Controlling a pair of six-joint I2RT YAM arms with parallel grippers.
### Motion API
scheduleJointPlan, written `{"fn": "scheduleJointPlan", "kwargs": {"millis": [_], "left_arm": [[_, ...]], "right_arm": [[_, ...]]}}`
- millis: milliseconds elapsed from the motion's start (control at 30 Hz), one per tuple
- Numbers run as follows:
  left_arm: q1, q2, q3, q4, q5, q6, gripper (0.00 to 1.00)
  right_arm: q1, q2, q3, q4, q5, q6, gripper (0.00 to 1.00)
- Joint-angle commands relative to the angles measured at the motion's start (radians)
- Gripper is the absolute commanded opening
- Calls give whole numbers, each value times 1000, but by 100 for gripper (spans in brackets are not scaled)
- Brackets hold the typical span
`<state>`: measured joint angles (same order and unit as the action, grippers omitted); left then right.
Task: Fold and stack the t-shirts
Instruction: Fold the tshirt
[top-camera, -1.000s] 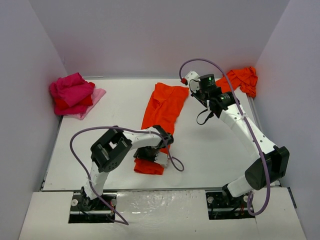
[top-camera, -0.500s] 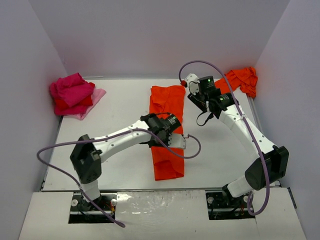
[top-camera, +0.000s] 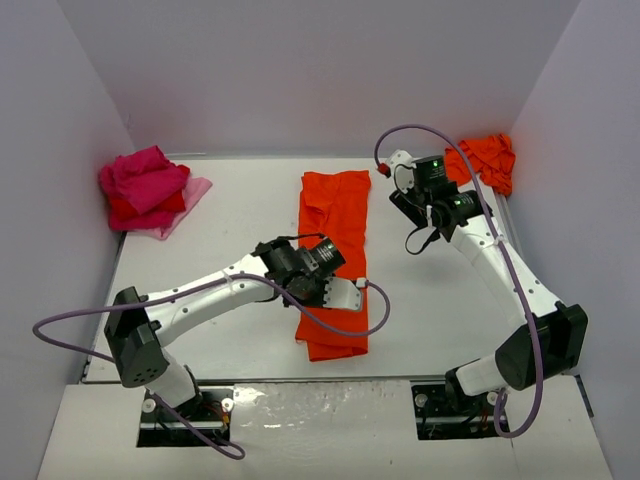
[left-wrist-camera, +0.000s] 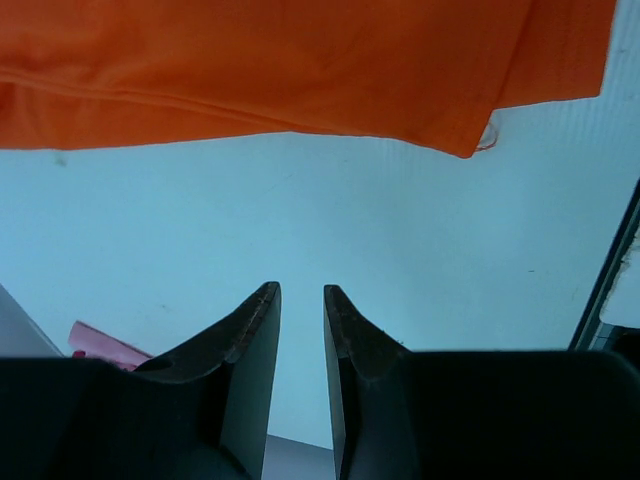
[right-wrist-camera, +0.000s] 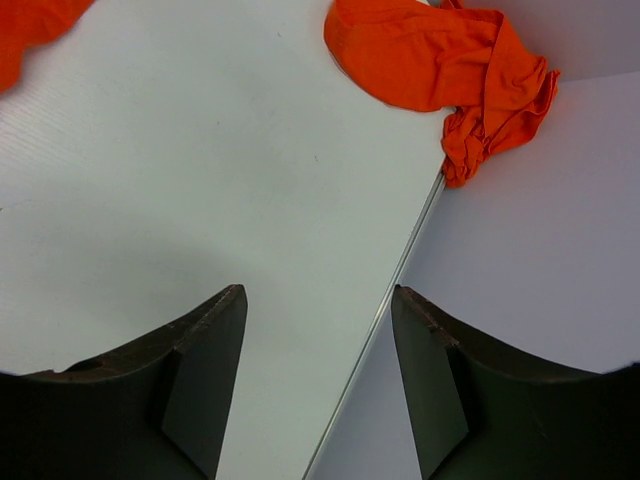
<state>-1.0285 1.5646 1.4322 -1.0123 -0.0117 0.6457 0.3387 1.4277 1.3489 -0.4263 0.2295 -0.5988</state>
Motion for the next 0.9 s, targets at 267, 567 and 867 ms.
{"fn": "scheduleJointPlan", "kwargs": {"millis": [267,567,867], "left_arm": [[-249,75,-19,2,104,-97,61],[-249,147,-97,155,84,-129,62],[-264,259,-53,217,128,-151,63]], "right_arm": [[-58,-68,-63,31,34,-12,59],[-70,-70,-73,31,22,2,60],[-73,-67,-101,32,22,7,60]]}}
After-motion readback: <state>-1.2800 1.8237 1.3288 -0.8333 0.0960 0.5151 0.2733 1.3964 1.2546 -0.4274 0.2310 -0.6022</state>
